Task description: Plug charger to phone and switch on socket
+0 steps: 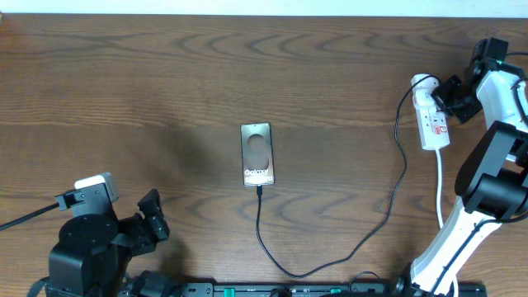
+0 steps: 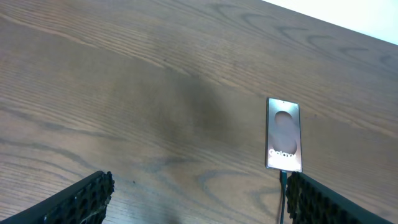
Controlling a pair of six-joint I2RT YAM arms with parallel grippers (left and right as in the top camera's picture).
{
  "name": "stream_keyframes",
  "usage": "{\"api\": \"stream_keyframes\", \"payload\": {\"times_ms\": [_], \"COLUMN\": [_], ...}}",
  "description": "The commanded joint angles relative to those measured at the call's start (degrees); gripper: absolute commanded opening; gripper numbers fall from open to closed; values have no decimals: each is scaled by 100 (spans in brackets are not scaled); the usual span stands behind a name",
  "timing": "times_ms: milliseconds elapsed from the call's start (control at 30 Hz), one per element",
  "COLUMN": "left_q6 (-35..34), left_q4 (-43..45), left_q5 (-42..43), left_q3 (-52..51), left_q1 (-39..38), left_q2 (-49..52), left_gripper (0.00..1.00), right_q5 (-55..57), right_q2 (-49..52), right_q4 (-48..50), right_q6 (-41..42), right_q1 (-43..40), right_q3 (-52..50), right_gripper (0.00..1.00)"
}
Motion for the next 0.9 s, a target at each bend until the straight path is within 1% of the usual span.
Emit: {"api": "stream_keyframes", "payload": {"times_ms": [0,167,467,867], "left_q6": [-31,-31,-31,-31], "left_q4": [-17,-15,-17,-17], "left_q5": [-76,-76,-76,-76], "left_q3": [-17,-15,-15,-15], "left_q1": [24,24,24,24], "left_q2": [7,7,7,7], "left_gripper": [91,91,90,90], "right_q5": [-90,-358,-535,-535], "right_q2": [42,114,713,737], "right_q4": [26,42,-149,-188], "right_q6": [-28,-28,-155,-240], "right_q1": [2,9,55,385], "right_q3": [87,87,87,87], "right_gripper": [1,1,1,1]}}
